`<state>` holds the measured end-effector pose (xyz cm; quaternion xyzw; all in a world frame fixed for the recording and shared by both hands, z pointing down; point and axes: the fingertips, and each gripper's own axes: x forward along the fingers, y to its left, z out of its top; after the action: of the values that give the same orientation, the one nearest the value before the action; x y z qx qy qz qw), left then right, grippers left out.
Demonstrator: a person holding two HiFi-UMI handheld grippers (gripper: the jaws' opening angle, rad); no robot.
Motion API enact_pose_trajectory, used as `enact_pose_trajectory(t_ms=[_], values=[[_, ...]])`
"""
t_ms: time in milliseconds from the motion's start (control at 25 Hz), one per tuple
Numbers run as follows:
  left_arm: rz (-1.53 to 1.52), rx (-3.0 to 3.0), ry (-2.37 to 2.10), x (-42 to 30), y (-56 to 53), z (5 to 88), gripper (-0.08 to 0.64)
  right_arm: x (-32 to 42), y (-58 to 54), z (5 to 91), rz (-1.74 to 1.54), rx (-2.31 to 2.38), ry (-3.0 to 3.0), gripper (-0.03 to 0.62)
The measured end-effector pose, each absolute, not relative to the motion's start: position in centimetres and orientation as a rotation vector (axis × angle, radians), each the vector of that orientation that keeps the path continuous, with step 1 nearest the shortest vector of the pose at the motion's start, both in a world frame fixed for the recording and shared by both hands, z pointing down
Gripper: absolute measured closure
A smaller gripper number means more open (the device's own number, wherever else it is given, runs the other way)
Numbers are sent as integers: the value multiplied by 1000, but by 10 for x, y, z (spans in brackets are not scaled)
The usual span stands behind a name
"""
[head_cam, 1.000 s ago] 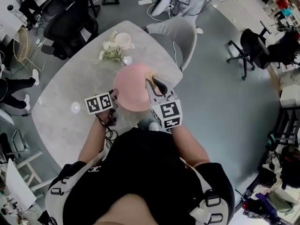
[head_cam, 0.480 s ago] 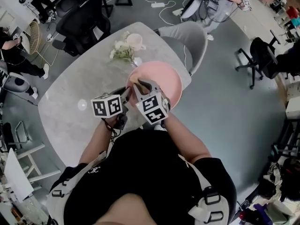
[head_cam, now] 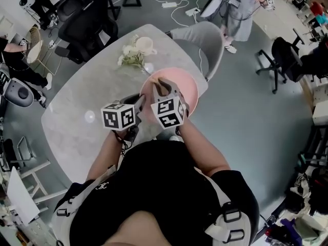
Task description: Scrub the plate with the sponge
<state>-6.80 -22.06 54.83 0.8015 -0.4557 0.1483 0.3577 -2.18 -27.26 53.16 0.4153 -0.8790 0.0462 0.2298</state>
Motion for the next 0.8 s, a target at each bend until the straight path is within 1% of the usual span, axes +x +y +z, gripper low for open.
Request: enact_pose_trajectory(t_ms=[440,800], values=[[343,2131,-1168,-60,-229,532,518,53,-311,528,104,1377,-2270,538],[207,2082,-1247,-88,-239,513,518,84,-308,545,111,1365,-2173,538]])
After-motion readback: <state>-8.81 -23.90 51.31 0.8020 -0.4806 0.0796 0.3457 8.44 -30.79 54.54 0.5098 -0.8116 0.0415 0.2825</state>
